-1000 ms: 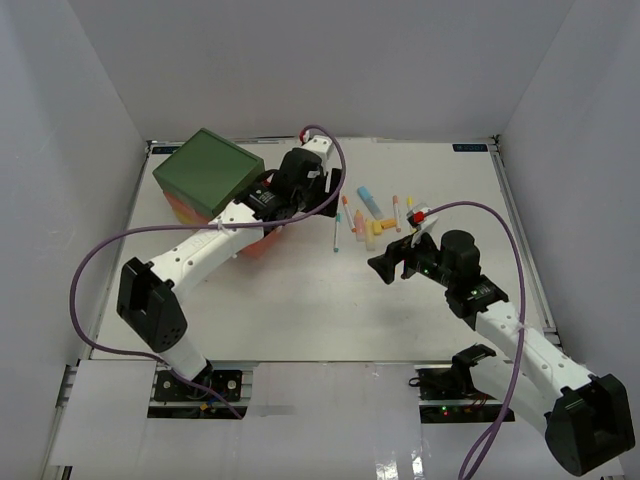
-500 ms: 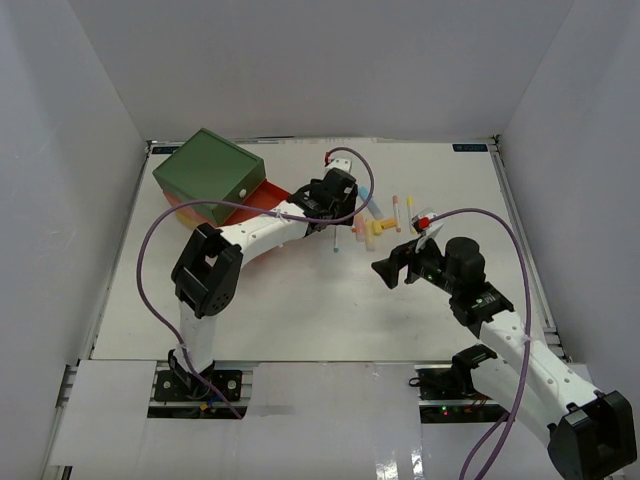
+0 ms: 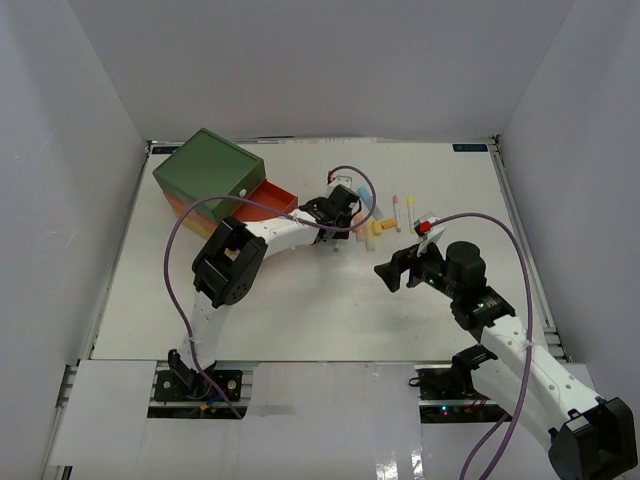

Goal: Sort the stationery into containers
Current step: Pick up the pen from the center of the board, then place the pen in the drawer, then pick up the pen from the center of the board, then place the pen in the drawer.

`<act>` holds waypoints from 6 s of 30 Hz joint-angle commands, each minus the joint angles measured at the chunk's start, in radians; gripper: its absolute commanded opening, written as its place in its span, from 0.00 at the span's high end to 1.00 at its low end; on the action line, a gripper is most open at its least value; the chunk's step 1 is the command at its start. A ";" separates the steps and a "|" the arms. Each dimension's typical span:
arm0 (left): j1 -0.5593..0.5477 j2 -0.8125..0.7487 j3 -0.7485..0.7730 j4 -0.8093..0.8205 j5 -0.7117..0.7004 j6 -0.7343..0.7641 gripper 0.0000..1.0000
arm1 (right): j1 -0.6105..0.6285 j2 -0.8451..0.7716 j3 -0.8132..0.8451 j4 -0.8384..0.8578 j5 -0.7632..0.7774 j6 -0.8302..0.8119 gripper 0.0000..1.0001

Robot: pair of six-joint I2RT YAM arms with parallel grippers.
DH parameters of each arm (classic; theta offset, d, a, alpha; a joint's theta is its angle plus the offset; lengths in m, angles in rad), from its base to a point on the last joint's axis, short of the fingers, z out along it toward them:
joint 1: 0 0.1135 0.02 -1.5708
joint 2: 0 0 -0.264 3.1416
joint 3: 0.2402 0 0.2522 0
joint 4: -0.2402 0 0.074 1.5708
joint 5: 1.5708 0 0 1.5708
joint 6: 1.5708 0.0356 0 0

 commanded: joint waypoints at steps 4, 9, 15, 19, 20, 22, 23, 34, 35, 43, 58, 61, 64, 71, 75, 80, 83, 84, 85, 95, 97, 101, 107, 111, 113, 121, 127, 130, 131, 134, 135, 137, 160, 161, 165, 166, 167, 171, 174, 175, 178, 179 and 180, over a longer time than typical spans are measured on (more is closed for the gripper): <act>-0.017 0.011 -0.009 0.034 -0.012 -0.004 0.46 | 0.004 -0.012 -0.009 0.013 0.016 0.002 0.10; -0.026 0.014 -0.032 0.037 -0.009 0.002 0.53 | 0.003 -0.015 -0.011 0.013 0.022 0.000 0.10; -0.035 -0.016 -0.075 0.058 0.022 0.041 0.67 | 0.004 -0.019 -0.022 0.014 0.034 0.000 0.10; -0.038 -0.087 -0.124 0.110 0.046 0.091 0.79 | 0.004 -0.035 -0.036 0.016 0.048 0.000 0.10; -0.037 -0.105 -0.146 0.120 0.053 0.101 0.82 | 0.003 -0.038 -0.040 0.016 0.049 0.000 0.10; -0.038 -0.147 -0.160 0.134 0.065 0.135 0.89 | 0.003 -0.045 -0.043 0.017 0.052 -0.001 0.10; -0.038 -0.186 -0.169 0.135 0.068 0.147 0.90 | 0.003 -0.047 -0.045 0.016 0.056 -0.001 0.10; -0.037 -0.498 -0.187 0.003 0.034 0.316 0.93 | 0.004 -0.055 -0.049 0.014 0.052 -0.003 0.10; -0.035 -0.518 -0.192 -0.012 -0.010 0.359 0.92 | 0.004 -0.055 -0.051 0.016 0.052 -0.003 0.10; 0.095 -0.670 -0.282 -0.121 -0.040 0.534 0.90 | 0.003 -0.055 -0.057 0.024 0.043 -0.004 0.10; 0.245 -0.722 -0.469 0.072 -0.010 0.609 0.67 | 0.003 -0.036 -0.060 0.033 0.039 -0.009 0.10; 0.245 -0.731 -0.460 0.065 -0.015 0.599 0.55 | 0.003 -0.033 -0.052 0.033 0.040 -0.009 0.10; 0.245 -0.753 -0.439 0.042 0.010 0.576 0.41 | 0.003 -0.016 -0.028 0.022 0.069 -0.006 0.10; 0.245 -0.842 -0.417 0.011 0.086 0.500 0.09 | 0.003 0.121 0.099 -0.015 0.187 0.040 0.08; 0.245 -0.917 -0.437 0.012 0.143 0.442 0.02 | -0.022 0.273 0.223 -0.050 0.333 0.065 0.00; 0.245 -1.007 -0.515 0.057 0.169 0.369 0.02 | -0.114 0.544 0.415 -0.073 0.376 0.066 0.00; 0.245 -1.050 -0.549 0.084 0.166 0.321 0.02 | -0.142 0.678 0.518 -0.072 0.388 0.063 0.06; 0.245 -1.063 -0.558 0.092 0.160 0.312 0.02 | -0.158 0.709 0.539 -0.072 0.399 0.062 0.11; 0.245 -1.072 -0.568 0.106 0.146 0.304 0.02 | -0.166 0.767 0.561 -0.072 0.405 0.062 0.14; 0.245 -1.124 -0.603 0.126 0.103 0.313 0.02 | -0.206 1.071 0.754 -0.125 0.451 0.045 0.32; 0.247 -1.119 -0.601 0.124 0.105 0.313 0.02 | -0.206 1.113 0.774 -0.133 0.456 0.043 0.33; 0.247 -1.126 -0.604 0.127 0.122 0.304 0.02 | -0.212 1.163 0.788 -0.144 0.462 0.048 0.41; 0.247 -1.126 -0.603 0.124 0.180 0.293 0.02 | -0.217 1.182 0.779 -0.151 0.456 0.060 0.61; 0.247 -1.124 -0.601 0.124 0.227 0.278 0.02 | -0.220 1.170 0.764 -0.154 0.462 0.062 0.71; 0.247 -1.116 -0.601 0.123 0.244 0.270 0.02 | -0.221 1.167 0.756 -0.156 0.464 0.060 0.80; 0.247 -1.106 -0.577 0.112 0.384 0.148 0.02 | -0.215 1.012 0.702 -0.157 0.383 0.046 0.92; 0.245 -1.054 -0.531 0.143 0.585 -0.085 0.02 | -0.156 0.736 0.518 -0.012 0.185 0.115 0.92; 0.224 -1.006 -0.511 0.186 0.608 -0.155 0.02 | -0.096 0.611 0.437 0.062 0.123 0.143 0.92; 0.200 -0.995 -0.508 0.199 0.603 -0.165 0.02 | -0.084 0.582 0.416 0.088 0.106 0.170 0.92; 0.134 -0.937 -0.479 0.241 0.548 -0.196 0.02 | -0.025 0.455 0.322 0.218 0.056 0.232 0.91; 0.114 -0.920 -0.467 0.249 0.528 -0.198 0.02 | -0.011 0.435 0.299 0.250 0.051 0.246 0.91; 0.062 -0.870 -0.434 0.255 0.458 -0.201 0.02 | 0.025 0.389 0.244 0.332 0.033 0.285 0.91; -0.081 -0.630 -0.341 0.292 0.280 -0.225 0.49 | 0.142 0.315 0.104 0.533 0.008 0.376 0.88; -0.081 -0.630 -0.342 0.292 0.283 -0.225 0.54 | 0.142 0.315 0.103 0.533 0.008 0.375 0.88; -0.083 -0.636 -0.341 0.293 0.290 -0.212 0.79 | 0.144 0.321 0.099 0.537 0.003 0.375 0.84; -0.081 -0.639 -0.345 0.292 0.289 -0.207 0.81 | 0.144 0.321 0.099 0.537 0.002 0.375 0.82; -0.081 -0.641 -0.347 0.292 0.287 -0.202 0.83 | 0.144 0.321 0.098 0.537 0.002 0.373 0.80; -0.083 -0.656 -0.353 0.287 0.261 -0.158 0.88 | 0.144 0.321 0.101 0.531 0.003 0.355 0.61; -0.081 -0.675 -0.336 0.224 0.200 -0.081 0.89 | 0.142 0.309 0.104 0.492 0.028 0.327 0.45; -0.081 -0.676 -0.325 0.201 0.180 -0.014 0.88 | 0.142 0.303 0.104 0.481 0.037 0.316 0.39; -0.077 -0.675 -0.255 0.082 0.066 0.154 0.88 | 0.142 0.285 0.109 0.418 0.085 0.260 0.15; -0.074 -0.673 -0.220 0.053 0.036 0.202 0.88 | 0.141 0.281 0.112 0.378 0.107 0.244 0.11; -0.068 -0.668 -0.204 0.025 0.001 0.248 0.88 | 0.141 0.277 0.122 0.358 0.120 0.229 0.08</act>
